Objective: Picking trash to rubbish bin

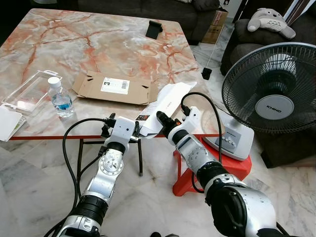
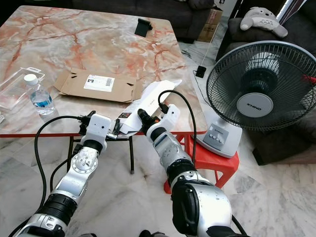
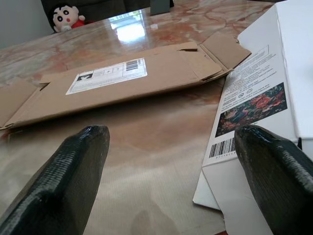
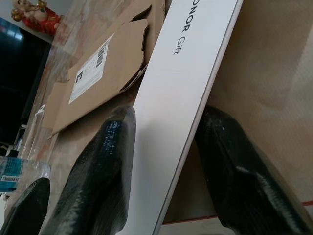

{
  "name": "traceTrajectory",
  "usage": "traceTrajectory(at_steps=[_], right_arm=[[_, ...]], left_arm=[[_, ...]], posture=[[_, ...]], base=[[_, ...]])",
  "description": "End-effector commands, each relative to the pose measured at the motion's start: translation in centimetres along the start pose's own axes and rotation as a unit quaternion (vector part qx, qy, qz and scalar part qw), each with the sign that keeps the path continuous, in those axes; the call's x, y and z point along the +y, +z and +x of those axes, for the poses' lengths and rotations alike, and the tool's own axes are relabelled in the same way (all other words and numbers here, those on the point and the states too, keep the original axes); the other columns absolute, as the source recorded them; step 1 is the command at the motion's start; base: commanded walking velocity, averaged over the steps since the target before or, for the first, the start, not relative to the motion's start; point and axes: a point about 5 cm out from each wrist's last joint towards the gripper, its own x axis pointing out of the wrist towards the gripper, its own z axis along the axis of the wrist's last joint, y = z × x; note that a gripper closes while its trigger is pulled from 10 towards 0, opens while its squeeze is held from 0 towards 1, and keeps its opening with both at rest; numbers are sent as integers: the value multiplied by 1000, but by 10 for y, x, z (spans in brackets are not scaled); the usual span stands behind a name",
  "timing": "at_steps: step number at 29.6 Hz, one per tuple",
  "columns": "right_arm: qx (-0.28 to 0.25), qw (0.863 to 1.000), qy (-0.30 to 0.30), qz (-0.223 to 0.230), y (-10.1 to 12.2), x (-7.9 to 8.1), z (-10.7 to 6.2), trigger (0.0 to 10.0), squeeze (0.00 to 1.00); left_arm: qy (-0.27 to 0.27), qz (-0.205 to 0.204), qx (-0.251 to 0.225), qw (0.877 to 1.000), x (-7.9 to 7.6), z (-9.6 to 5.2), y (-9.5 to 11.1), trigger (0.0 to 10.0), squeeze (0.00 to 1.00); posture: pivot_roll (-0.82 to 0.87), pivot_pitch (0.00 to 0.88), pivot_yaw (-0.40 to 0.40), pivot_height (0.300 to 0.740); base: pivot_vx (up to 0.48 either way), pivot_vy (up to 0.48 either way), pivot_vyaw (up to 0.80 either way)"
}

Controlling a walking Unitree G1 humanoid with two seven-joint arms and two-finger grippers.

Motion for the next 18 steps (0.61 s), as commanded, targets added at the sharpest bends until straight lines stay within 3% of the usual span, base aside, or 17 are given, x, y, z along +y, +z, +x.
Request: traceTrajectory(at_steps=[1, 13, 18], right_arm=[[33, 999, 21, 36, -34, 15, 4, 0, 0], [13, 996, 36, 79, -27, 17, 5, 0, 0], [-17, 994, 49, 98, -13, 17, 5, 0, 0]], left_arm=[[-14, -5, 10, 1000, -6, 0, -2, 10000, 0], [-15, -2, 6, 1000, -4, 5, 1, 10000, 0], [-12, -2, -2, 1000, -1, 7, 4, 10000, 0]], posture=[[81, 137, -204, 740], [89, 111, -198, 740], [94, 93, -187, 740]], base=[[0, 0, 0], [0, 0, 0], [0, 0, 0]])
